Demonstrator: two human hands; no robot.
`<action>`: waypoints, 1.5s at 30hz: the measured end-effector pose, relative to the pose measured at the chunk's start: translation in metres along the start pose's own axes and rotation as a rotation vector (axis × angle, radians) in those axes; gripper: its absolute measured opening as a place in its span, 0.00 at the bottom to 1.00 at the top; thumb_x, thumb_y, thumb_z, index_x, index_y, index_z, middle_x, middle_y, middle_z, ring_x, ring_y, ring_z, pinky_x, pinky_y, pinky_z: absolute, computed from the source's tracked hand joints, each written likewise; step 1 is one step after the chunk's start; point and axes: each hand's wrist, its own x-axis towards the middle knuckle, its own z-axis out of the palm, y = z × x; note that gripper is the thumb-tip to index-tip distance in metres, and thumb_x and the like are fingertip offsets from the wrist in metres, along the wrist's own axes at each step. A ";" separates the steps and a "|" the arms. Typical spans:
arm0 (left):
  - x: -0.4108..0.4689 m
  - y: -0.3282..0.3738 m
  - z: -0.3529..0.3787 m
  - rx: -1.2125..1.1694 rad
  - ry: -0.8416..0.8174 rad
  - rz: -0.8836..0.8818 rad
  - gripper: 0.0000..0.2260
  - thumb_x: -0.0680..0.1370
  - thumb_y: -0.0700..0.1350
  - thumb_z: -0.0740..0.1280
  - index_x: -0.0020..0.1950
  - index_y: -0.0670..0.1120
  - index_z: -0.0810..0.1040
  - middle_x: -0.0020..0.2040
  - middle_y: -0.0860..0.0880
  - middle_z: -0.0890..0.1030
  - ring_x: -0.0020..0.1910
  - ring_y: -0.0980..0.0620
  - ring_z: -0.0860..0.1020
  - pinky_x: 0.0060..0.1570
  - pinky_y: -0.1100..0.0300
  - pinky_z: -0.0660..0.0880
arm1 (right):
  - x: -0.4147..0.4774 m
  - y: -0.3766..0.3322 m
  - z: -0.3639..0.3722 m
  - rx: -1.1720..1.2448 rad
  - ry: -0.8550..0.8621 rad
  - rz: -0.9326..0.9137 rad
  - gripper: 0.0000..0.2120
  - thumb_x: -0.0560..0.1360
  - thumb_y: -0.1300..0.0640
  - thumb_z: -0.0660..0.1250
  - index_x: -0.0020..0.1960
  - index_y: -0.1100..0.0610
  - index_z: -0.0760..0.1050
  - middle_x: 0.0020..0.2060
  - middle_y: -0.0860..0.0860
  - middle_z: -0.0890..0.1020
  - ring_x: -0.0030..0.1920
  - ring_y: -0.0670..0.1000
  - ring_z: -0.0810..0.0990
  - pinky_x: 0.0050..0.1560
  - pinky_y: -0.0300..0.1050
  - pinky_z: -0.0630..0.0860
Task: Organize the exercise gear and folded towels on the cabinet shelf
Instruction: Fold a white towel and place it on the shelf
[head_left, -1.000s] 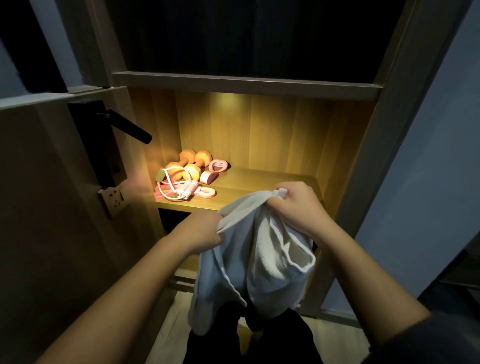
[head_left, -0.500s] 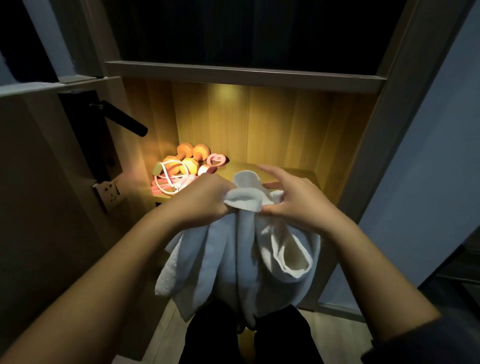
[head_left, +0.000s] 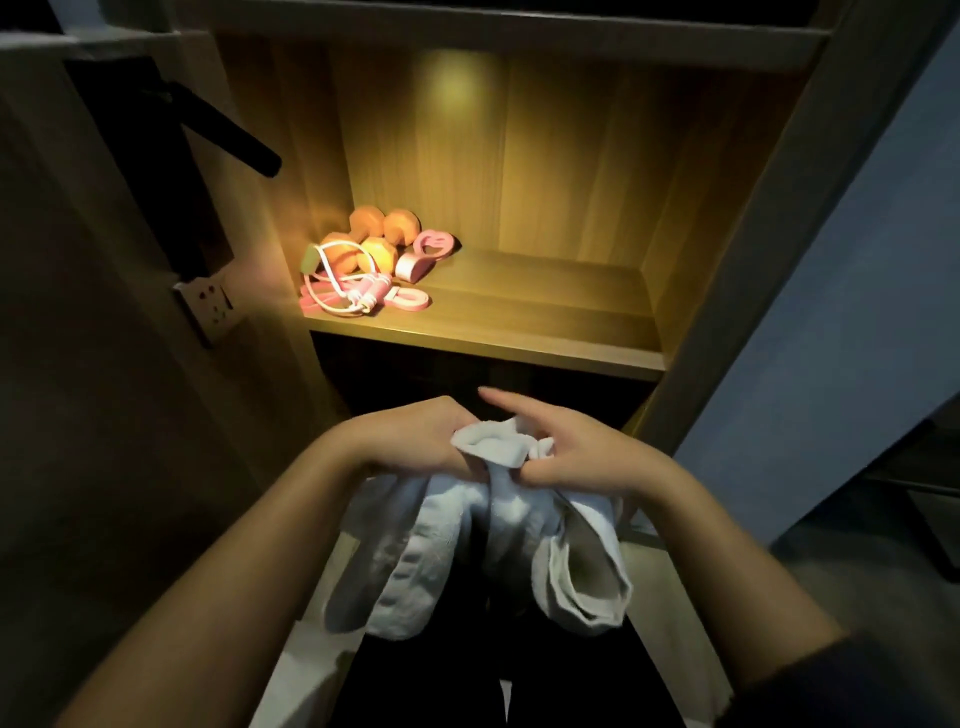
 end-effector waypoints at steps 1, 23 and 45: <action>0.001 -0.003 0.005 -0.007 -0.018 -0.004 0.06 0.74 0.39 0.73 0.48 0.38 0.82 0.44 0.42 0.83 0.42 0.52 0.79 0.47 0.52 0.76 | 0.000 0.004 0.003 0.001 -0.036 -0.004 0.26 0.72 0.56 0.68 0.70 0.48 0.71 0.58 0.48 0.80 0.56 0.48 0.79 0.58 0.45 0.75; -0.012 -0.090 0.047 -0.130 -0.128 -0.290 0.08 0.72 0.51 0.69 0.40 0.46 0.81 0.37 0.49 0.78 0.38 0.51 0.75 0.42 0.52 0.70 | -0.007 0.083 0.012 0.262 -0.191 0.627 0.13 0.61 0.47 0.69 0.39 0.56 0.79 0.40 0.55 0.84 0.40 0.54 0.82 0.43 0.45 0.75; 0.002 -0.144 0.132 -0.472 0.161 -0.396 0.15 0.77 0.50 0.69 0.30 0.51 0.75 0.27 0.57 0.70 0.28 0.61 0.69 0.34 0.59 0.64 | 0.027 0.038 0.102 -0.585 0.140 0.030 0.17 0.76 0.52 0.64 0.64 0.43 0.74 0.59 0.43 0.80 0.56 0.52 0.79 0.46 0.45 0.71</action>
